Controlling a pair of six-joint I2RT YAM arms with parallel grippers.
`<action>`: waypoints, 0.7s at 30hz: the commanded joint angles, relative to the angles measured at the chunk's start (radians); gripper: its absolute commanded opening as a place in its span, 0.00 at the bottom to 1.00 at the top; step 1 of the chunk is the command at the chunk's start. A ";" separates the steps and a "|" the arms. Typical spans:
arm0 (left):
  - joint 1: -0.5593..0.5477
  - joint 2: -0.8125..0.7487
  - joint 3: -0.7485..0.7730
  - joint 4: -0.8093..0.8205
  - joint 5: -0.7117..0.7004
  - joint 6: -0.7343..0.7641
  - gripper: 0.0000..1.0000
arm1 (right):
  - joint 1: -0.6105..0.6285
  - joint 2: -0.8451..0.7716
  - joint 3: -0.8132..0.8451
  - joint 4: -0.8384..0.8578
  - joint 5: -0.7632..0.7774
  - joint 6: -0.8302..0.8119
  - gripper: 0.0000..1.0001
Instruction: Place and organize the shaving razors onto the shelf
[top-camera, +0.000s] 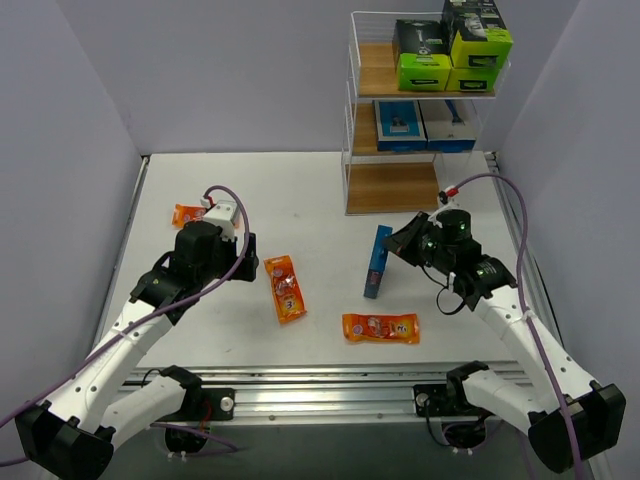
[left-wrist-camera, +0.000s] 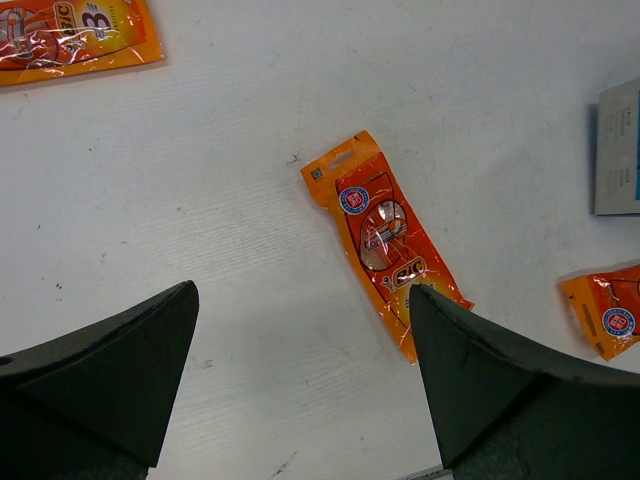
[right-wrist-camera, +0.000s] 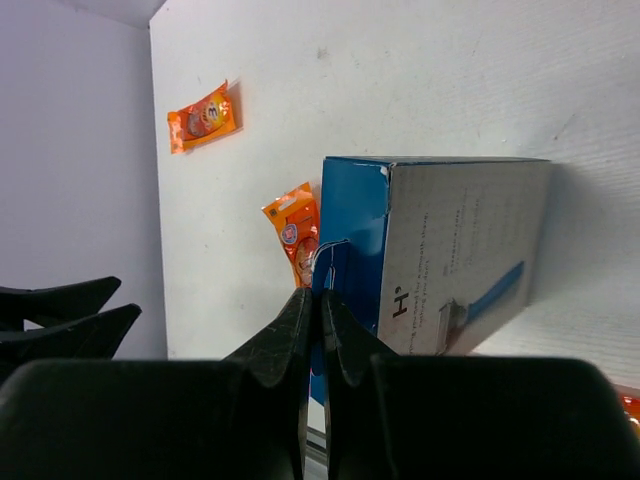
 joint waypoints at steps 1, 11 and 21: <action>-0.002 -0.018 0.045 0.014 0.003 0.010 0.96 | 0.009 0.043 0.117 -0.096 -0.027 -0.122 0.00; -0.002 -0.021 0.045 0.014 0.008 0.010 0.95 | 0.013 0.107 0.204 -0.272 0.051 -0.222 0.00; -0.002 -0.027 0.047 0.014 0.011 0.008 0.95 | 0.012 0.156 0.290 -0.393 0.125 -0.308 0.00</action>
